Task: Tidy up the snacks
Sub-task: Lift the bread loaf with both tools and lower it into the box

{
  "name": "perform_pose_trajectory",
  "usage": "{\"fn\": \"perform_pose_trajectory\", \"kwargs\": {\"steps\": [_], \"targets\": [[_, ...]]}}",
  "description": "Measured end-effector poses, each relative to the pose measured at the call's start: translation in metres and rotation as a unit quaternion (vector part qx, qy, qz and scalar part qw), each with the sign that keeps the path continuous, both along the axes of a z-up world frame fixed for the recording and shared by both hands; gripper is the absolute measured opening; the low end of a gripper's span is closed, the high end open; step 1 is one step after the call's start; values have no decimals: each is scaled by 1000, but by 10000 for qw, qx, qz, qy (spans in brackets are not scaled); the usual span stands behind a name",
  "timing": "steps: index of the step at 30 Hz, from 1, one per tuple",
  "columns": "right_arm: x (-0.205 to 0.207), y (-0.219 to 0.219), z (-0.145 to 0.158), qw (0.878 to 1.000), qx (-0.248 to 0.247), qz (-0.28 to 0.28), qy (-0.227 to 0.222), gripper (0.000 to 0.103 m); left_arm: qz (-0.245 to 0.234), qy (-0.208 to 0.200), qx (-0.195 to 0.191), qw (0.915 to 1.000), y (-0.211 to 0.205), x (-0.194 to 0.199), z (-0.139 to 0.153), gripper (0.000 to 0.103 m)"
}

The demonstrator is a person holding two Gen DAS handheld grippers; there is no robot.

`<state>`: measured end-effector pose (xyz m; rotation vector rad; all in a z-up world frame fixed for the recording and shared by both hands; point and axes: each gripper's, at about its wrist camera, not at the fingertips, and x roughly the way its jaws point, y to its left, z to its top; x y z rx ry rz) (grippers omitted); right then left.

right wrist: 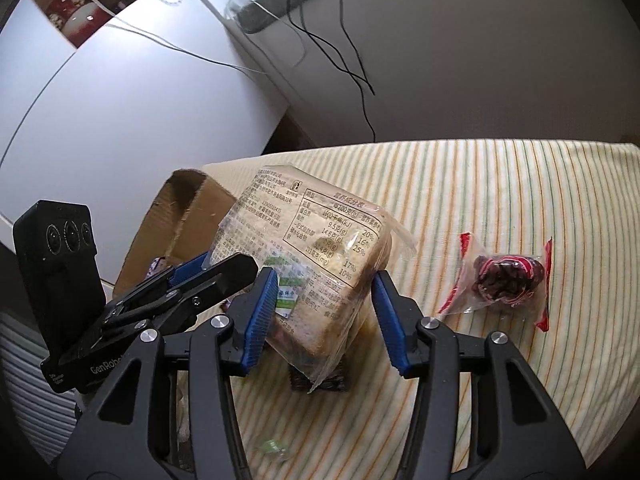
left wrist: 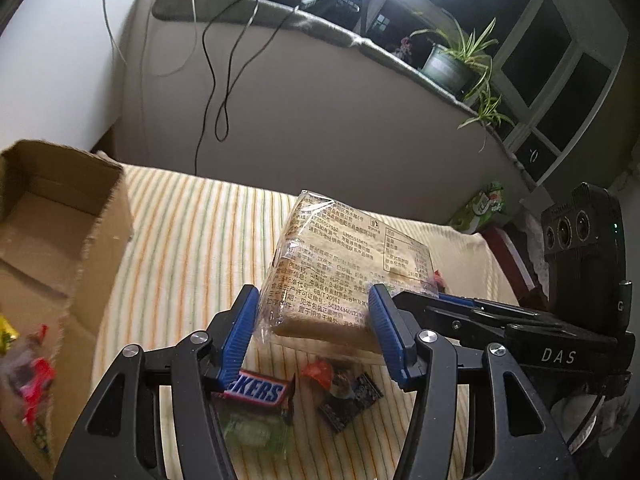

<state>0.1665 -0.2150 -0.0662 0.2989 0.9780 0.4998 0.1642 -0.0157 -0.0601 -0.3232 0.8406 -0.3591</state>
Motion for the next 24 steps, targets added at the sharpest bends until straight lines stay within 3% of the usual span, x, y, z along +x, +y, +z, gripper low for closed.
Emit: {"fn": "perform_pose_trajectory", "kwargs": {"steps": [14, 24], "targets": [[-30, 70, 40, 9976, -116, 507, -465, 52, 506, -481, 4, 9976, 50, -49, 34, 55], [-35, 133, 45, 9930, -141, 1020, -573, 52, 1016, -623, -8, 9929, 104, -82, 40, 55]]}}
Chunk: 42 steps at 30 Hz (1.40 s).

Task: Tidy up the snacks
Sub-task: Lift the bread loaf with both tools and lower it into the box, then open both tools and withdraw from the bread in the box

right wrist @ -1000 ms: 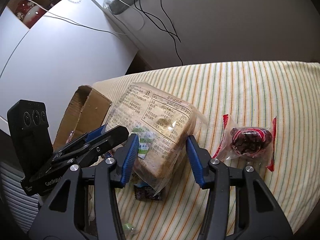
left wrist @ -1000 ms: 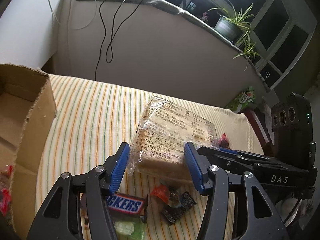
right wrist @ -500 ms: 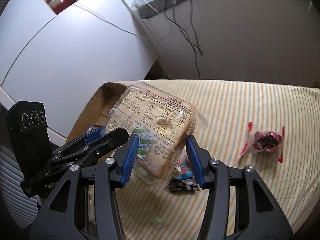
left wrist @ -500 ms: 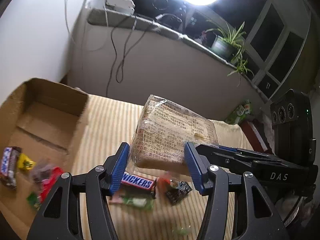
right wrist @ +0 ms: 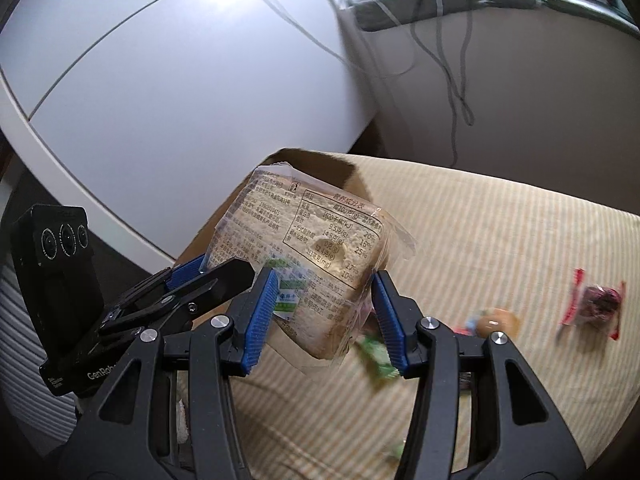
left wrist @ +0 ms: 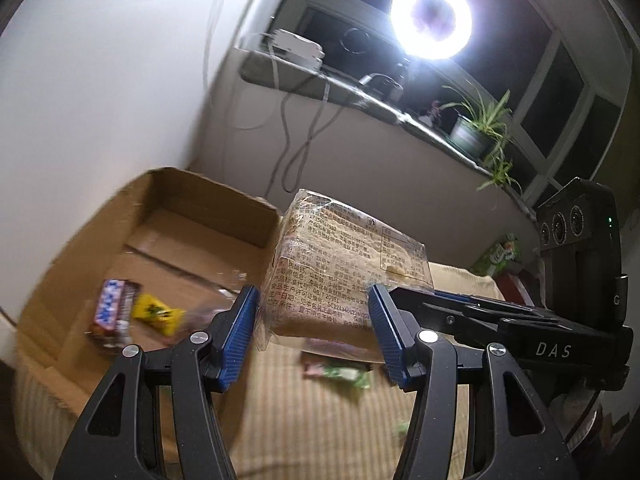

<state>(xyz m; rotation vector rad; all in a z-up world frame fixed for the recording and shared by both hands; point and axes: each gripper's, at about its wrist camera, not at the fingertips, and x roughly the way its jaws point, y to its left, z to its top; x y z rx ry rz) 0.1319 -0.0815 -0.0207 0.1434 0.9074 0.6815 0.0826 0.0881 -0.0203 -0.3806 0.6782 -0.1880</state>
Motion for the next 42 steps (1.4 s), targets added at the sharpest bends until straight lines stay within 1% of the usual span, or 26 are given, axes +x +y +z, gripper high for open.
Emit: {"fn": "perform_pose_trajectory", "kwargs": {"steps": [8, 16, 26, 34, 42], "targets": [[0, 56, 1, 9990, -124, 423, -58, 52, 429, -18, -14, 9991, 42, -18, -2, 55], [11, 100, -4, 9972, -261, 698, -59, 52, 737, 63, -60, 9972, 75, -17, -8, 55], [37, 116, -20, 9963, -347, 770, 179, 52, 868, 286, -100, 9958, 90, 3, -25, 55], [42, 118, -23, 9962, -452, 728, 156, 52, 863, 367, -76, 9956, 90, 8, -29, 55], [43, 108, -20, 9973, -479, 547, 35, 60, 899, 289, 31, 9955, 87, 3, -23, 55]]}}
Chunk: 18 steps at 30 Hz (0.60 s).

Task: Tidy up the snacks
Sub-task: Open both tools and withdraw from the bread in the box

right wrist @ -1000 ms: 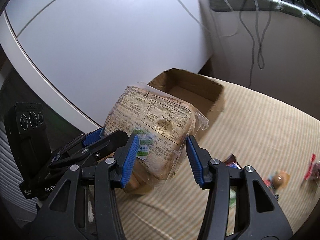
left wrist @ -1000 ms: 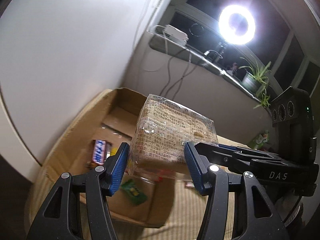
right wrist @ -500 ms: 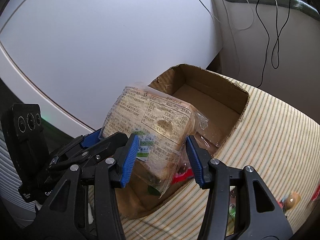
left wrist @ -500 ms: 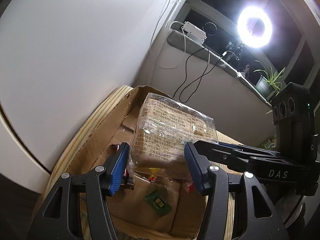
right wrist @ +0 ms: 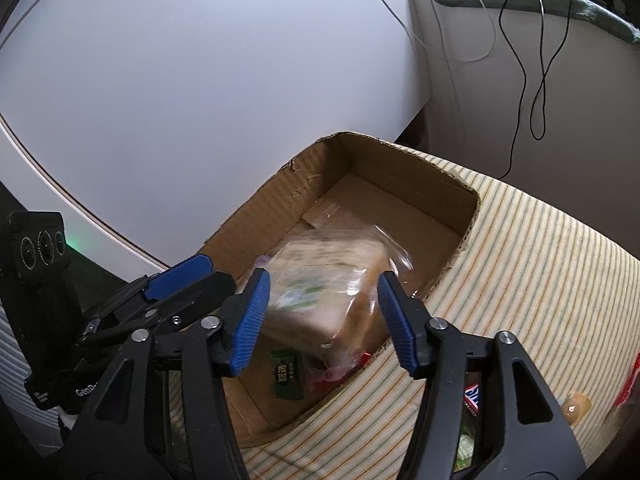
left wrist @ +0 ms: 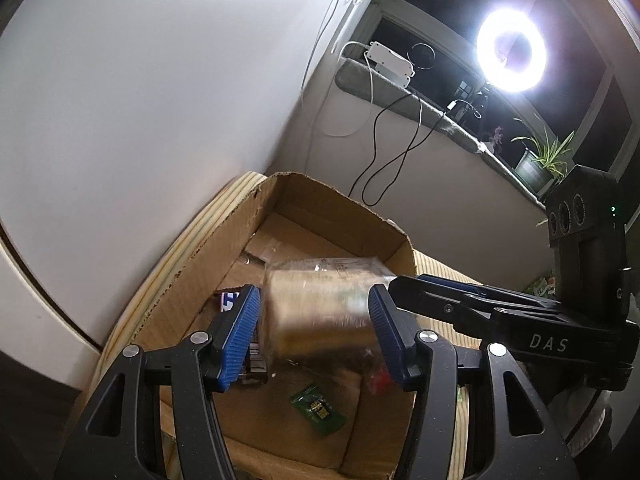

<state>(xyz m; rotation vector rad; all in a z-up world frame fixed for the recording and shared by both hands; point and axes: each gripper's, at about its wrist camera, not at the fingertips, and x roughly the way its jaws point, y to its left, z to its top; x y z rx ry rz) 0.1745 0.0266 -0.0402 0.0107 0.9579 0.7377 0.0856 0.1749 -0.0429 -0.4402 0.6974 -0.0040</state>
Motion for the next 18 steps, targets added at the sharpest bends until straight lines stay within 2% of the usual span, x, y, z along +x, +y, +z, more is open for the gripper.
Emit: {"fn": "perform_pose_trajectory", "kwargs": {"steps": [10, 18], "targets": [[-16, -25, 18, 9997, 24, -138, -198, 61, -44, -99, 56, 9999, -8, -10, 9, 55], [-35, -61, 31, 9987, 29, -258, -437, 61, -278, -234, 152, 9992, -33, -22, 22, 55]]}}
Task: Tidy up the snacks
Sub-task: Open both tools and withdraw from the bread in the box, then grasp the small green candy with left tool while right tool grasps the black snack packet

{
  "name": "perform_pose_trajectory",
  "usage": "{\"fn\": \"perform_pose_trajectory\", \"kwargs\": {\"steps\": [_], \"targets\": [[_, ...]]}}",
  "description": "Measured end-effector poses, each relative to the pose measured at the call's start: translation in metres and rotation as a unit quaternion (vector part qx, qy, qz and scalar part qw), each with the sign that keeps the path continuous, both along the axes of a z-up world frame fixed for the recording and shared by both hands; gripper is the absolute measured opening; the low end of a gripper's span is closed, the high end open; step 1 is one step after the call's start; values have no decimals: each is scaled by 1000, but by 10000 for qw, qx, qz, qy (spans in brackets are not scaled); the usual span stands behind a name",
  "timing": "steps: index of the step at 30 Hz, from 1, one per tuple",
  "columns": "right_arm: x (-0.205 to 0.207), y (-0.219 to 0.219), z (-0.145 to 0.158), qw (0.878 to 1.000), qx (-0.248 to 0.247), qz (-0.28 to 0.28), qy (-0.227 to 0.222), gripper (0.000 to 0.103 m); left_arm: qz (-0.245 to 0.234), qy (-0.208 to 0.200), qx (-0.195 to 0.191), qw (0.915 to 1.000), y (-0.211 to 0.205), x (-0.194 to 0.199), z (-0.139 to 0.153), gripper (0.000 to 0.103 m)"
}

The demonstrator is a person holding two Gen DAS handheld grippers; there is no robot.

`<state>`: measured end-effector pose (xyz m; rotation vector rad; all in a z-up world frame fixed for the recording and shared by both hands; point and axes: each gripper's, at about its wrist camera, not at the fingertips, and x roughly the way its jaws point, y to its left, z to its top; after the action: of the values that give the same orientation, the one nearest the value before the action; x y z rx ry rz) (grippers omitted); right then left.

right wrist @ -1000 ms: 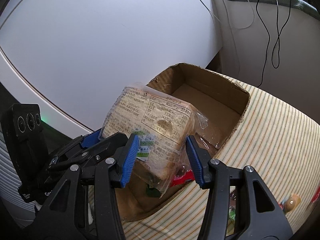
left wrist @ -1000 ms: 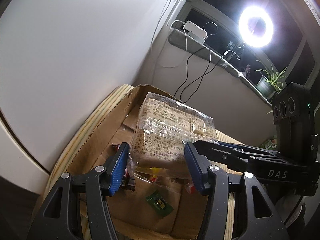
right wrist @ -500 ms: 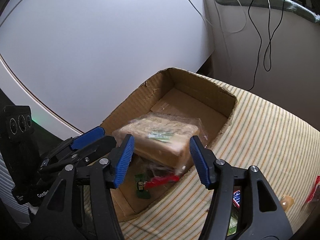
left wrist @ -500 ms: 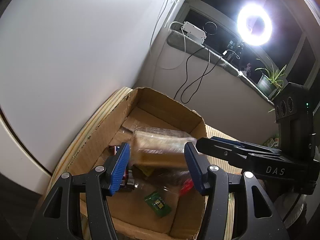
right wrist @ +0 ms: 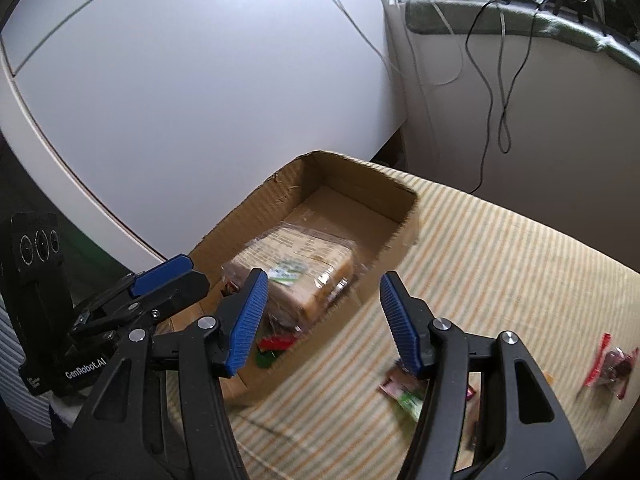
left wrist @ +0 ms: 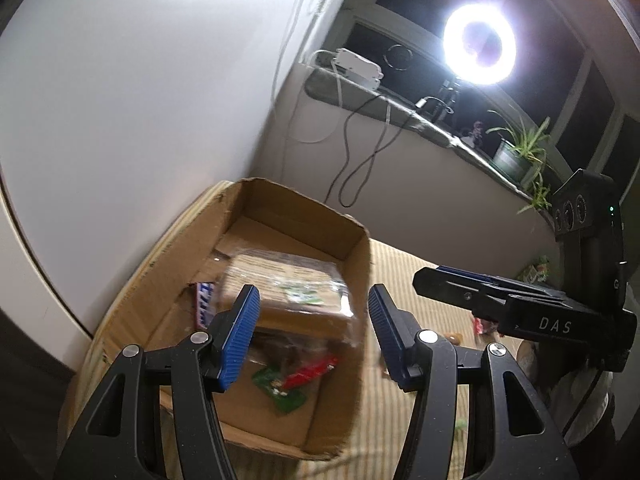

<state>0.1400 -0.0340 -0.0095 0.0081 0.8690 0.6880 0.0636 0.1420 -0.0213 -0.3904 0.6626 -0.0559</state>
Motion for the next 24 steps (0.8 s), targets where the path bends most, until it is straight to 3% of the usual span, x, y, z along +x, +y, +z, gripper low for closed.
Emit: {"fn": "perform_pose_trajectory", "kwargs": {"steps": [8, 13, 24], "targets": [[-25, -52, -2, 9991, -293, -175, -257, 61, -414, 2, 101, 9991, -38, -9, -1, 55], [-41, -89, -21, 9966, -664, -318, -367, 69, -776, 113, 158, 9968, -68, -12, -7, 55], [-52, -146, -74, 9930, -1065, -507, -42, 69, -1724, 590, 334, 9827, -142, -22, -40, 55]]}}
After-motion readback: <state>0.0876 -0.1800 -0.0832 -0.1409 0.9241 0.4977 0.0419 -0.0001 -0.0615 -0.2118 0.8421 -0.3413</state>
